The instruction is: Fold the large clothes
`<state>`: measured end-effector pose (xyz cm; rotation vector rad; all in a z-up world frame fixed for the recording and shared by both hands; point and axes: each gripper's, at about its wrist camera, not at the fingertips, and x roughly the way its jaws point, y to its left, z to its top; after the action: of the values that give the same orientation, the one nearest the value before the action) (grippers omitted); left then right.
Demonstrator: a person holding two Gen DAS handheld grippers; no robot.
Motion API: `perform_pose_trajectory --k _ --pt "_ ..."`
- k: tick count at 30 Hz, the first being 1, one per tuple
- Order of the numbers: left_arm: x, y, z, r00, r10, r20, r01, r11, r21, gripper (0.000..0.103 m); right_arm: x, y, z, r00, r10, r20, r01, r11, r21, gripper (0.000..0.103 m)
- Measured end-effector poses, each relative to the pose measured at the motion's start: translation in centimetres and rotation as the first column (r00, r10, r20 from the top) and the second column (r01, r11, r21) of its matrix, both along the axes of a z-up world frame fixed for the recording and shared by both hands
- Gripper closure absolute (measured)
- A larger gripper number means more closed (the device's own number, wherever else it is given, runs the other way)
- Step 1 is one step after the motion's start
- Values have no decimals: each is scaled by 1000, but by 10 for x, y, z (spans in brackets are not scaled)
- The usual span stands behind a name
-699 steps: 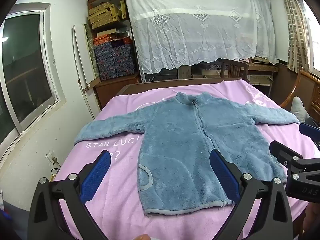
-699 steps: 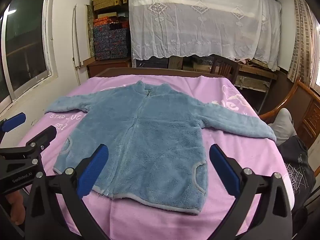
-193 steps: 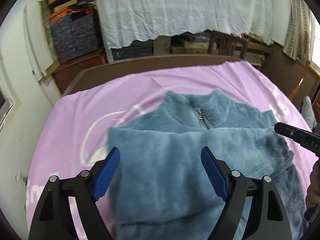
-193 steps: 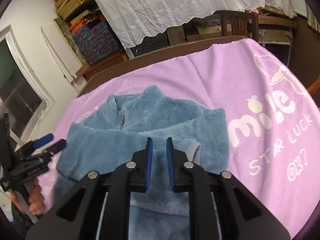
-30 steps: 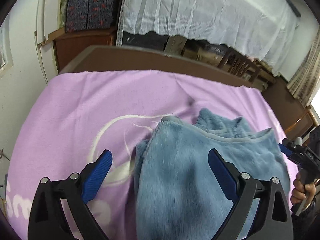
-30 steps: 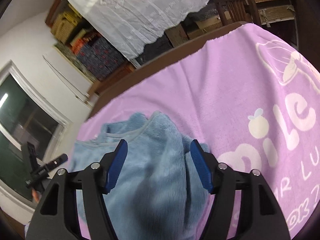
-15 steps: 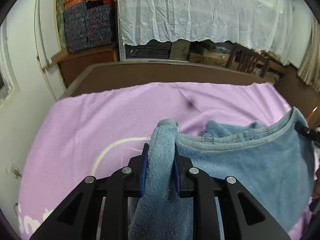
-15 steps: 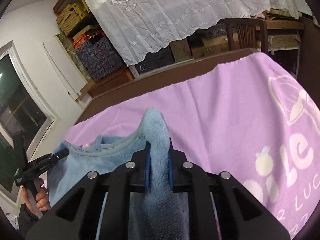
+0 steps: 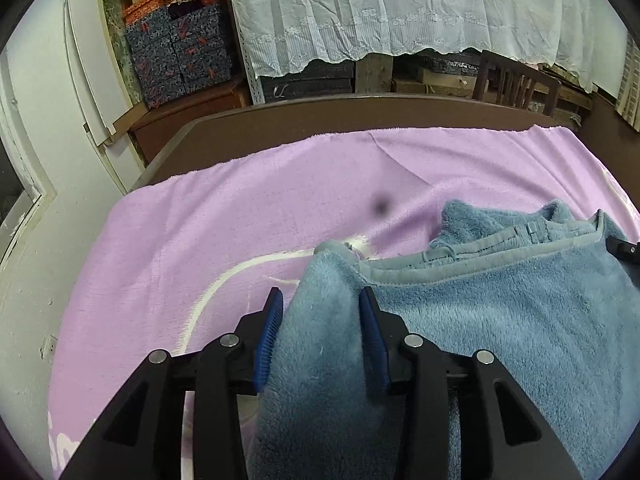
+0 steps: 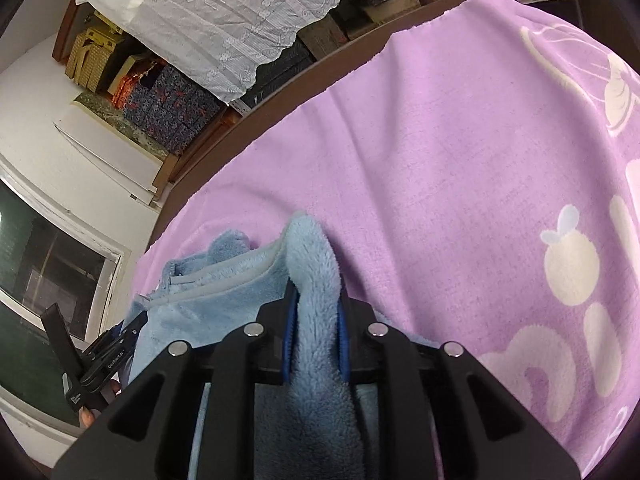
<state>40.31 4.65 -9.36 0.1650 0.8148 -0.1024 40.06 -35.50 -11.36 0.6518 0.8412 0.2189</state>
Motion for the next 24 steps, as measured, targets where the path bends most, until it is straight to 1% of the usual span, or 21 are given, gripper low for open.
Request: perform_pose_trajectory --k 5,10,14,17,24 --pt "-7 -4 0 1000 -1 31 0 1000 19 61 -2 -3 0 1000 -4 3 4 999 36 87" --pt "-18 -13 4 997 -18 77 12 997 77 60 -6 -8 -2 1000 -1 9 0 998 60 86" --pt "-26 -18 7 994 -29 101 19 995 97 60 -7 -11 -3 1000 3 12 -4 998 66 86" --pt "-27 -21 6 994 -30 107 18 994 111 60 -7 -10 -2 1000 5 13 -6 998 64 86" --pt "-26 -19 5 994 -23 103 12 994 107 60 -6 -10 -1 1000 0 12 0 998 60 86"
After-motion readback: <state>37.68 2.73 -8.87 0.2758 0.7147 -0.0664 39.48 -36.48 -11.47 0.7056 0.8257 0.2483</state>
